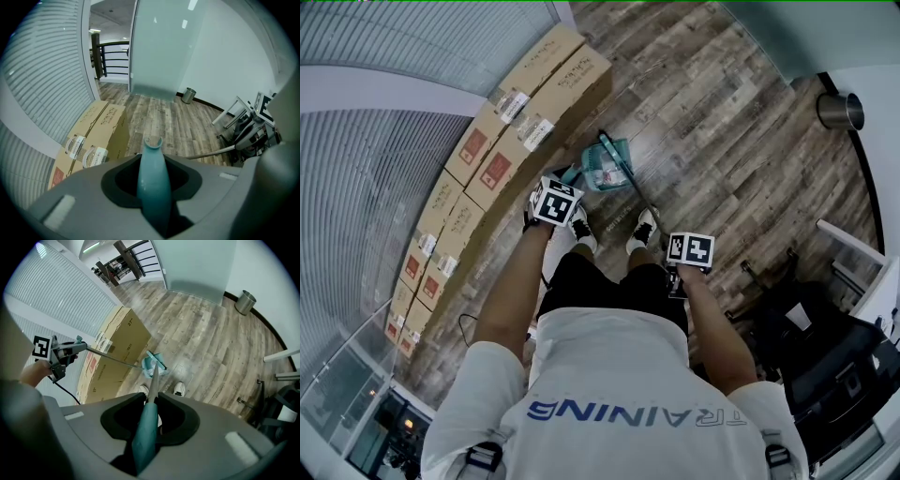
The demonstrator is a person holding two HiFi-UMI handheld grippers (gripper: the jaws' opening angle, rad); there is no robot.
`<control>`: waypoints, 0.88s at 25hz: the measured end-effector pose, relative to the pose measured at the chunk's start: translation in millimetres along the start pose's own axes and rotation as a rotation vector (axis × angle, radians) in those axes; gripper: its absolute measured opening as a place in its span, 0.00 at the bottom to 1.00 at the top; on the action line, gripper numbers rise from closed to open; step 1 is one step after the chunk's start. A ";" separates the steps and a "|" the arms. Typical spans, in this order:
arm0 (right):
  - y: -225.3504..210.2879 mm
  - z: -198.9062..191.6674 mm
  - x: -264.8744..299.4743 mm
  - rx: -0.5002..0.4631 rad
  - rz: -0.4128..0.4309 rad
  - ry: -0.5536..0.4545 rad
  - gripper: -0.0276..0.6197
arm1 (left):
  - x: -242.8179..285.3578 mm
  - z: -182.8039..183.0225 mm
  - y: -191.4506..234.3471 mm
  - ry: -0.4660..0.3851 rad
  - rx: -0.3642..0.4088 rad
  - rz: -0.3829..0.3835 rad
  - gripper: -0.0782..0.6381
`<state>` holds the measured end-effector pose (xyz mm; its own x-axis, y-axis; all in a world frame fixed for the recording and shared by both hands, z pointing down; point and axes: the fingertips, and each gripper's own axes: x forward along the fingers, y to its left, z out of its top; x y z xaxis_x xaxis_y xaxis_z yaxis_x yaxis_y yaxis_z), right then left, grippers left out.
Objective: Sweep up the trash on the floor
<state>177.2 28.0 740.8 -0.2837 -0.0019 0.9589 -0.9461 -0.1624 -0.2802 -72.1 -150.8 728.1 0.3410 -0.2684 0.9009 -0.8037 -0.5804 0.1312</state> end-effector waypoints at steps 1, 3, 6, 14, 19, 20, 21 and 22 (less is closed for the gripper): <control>-2.8 1.1 -1.0 0.012 0.006 -0.002 0.22 | 0.0 -0.1 0.1 0.001 0.000 0.000 0.26; -9.5 3.2 -3.8 0.041 0.017 -0.008 0.22 | 0.1 0.3 0.4 -0.002 0.000 0.002 0.26; -20.3 5.9 -9.2 0.081 0.024 -0.020 0.22 | 0.1 0.5 2.1 0.000 -0.006 0.003 0.27; -46.5 11.5 -29.9 0.134 -0.003 -0.083 0.22 | -16.6 16.2 -0.3 -0.060 0.002 -0.015 0.43; -54.8 24.5 -45.2 0.159 -0.023 -0.151 0.22 | -48.0 44.1 9.6 -0.179 -0.003 0.031 0.50; -55.4 27.7 -49.0 0.160 -0.030 -0.166 0.22 | -58.5 51.9 10.9 -0.214 -0.005 0.039 0.48; -55.5 31.0 -53.3 0.161 -0.036 -0.181 0.22 | -71.1 61.1 11.6 -0.254 -0.005 0.049 0.46; -55.2 34.4 -57.9 0.162 -0.041 -0.197 0.22 | -85.4 71.3 11.7 -0.299 -0.005 0.058 0.44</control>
<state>251.2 3.2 702.3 -0.1945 -0.1820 0.9639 -0.9143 -0.3224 -0.2453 -75.9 -189.5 623.2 0.4220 -0.5159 0.7455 -0.8282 -0.5539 0.0855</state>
